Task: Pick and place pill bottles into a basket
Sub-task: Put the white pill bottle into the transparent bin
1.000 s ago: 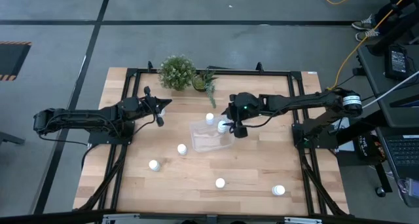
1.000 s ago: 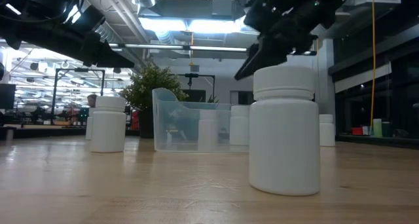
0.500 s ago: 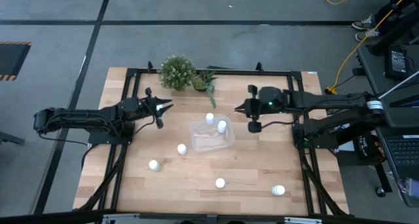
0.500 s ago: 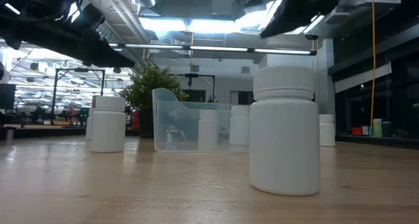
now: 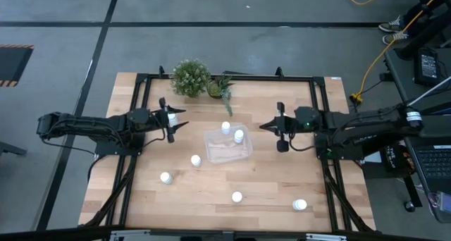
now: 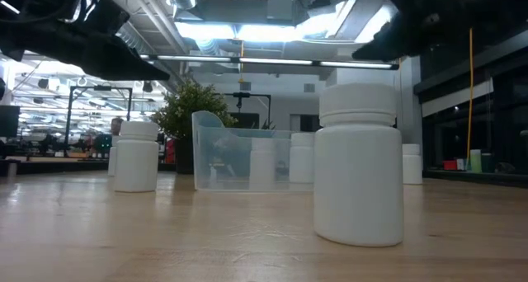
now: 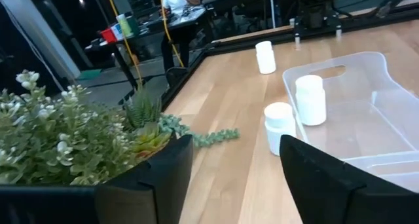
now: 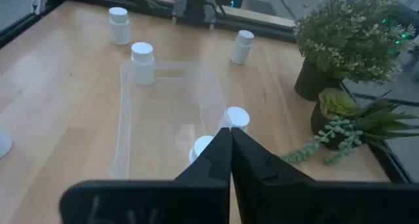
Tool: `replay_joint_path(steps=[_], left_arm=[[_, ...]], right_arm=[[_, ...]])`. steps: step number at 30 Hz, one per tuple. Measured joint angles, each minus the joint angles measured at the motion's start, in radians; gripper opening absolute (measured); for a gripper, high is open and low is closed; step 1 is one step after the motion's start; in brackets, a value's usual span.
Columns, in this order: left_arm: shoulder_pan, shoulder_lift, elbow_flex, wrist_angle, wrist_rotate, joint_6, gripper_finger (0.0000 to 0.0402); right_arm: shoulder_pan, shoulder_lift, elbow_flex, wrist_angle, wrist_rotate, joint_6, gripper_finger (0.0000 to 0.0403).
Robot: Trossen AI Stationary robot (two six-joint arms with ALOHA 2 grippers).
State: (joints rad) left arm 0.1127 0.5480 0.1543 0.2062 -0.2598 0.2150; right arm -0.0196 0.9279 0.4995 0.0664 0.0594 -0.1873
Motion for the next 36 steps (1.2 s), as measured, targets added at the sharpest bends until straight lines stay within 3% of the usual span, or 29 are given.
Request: replay_joint_path(steps=[7,19,22,26,36], left_arm=[[-0.008,0.000,0.000,0.004,-0.011,-0.038,0.0246],[-0.008,0.000,0.000,0.008,-0.037,-0.062,0.0258],[-0.008,0.000,0.000,0.005,-0.106,-0.129,0.0259],[-0.008,0.000,0.000,-0.003,-0.192,-0.157,0.0260],[-0.119,0.037,0.195,-0.384,-0.334,-0.333,0.0259]], right_arm=[[-0.002,-0.019,-0.098,0.096,0.000,0.004,0.0006],[-0.046,-0.020,-0.089,0.121,-0.032,0.026,0.0005],[-0.065,-0.019,-0.089,0.116,-0.103,0.051,0.0003],[-0.091,-0.019,-0.089,0.116,-0.113,0.052,0.0002],[-0.159,-0.019,-0.088,0.116,-0.113,0.051,0.0001]])
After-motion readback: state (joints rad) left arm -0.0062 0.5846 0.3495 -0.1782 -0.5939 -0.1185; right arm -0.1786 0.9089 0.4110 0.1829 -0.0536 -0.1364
